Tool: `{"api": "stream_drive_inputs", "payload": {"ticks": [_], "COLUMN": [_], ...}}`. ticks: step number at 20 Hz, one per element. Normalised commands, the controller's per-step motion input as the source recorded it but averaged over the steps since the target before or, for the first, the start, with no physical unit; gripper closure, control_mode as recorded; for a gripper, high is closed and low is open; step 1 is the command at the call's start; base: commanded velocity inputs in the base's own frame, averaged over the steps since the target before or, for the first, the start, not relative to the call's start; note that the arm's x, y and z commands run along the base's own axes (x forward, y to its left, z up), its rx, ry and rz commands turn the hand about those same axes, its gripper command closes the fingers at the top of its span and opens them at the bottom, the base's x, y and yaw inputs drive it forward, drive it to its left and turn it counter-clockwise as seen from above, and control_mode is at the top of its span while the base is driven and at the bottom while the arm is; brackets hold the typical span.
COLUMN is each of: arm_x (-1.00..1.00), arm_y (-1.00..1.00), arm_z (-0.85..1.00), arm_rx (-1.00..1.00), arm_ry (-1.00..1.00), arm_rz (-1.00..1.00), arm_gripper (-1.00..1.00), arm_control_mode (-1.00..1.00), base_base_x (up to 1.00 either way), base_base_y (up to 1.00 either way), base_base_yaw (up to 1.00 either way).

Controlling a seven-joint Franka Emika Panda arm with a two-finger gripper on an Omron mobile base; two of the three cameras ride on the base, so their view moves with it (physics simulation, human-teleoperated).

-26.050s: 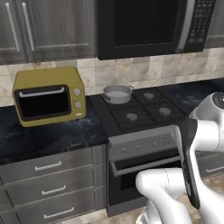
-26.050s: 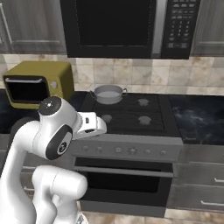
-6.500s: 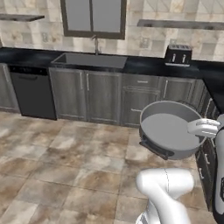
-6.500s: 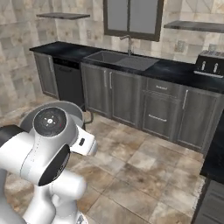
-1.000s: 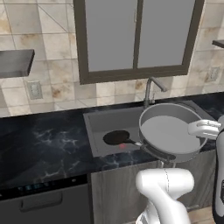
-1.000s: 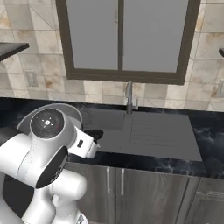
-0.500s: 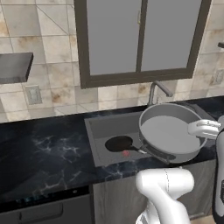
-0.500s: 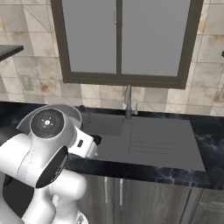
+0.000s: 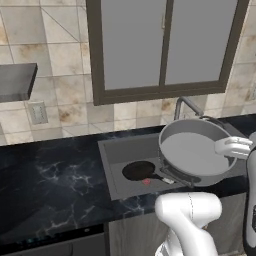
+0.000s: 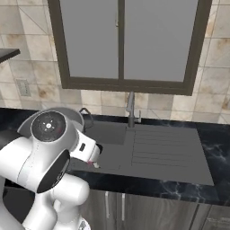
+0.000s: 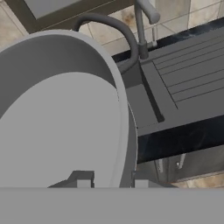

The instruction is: Move the pot and pan from the stove into the sink.

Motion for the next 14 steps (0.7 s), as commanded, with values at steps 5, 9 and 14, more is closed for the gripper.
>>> {"api": "stream_drive_inputs", "payload": {"ticks": [5, 9, 14], "arm_x": [0.47, 0.68, 0.61], "arm_y": [0.10, 0.23, 0.23], "arm_z": [-0.05, -0.16, -0.19], "arm_rx": [0.00, 0.00, -0.01], "arm_ry": [0.02, 0.04, 0.05], "arm_rz": [-0.01, -0.04, -0.06], "arm_gripper": [1.00, 1.00, 1.00], "arm_control_mode": [-1.00, -1.00, -1.00], "base_base_x": [0.00, 0.00, 0.00], "base_base_y": [0.00, 0.00, 0.00], "base_base_yaw": [0.00, 0.00, 0.00]}}
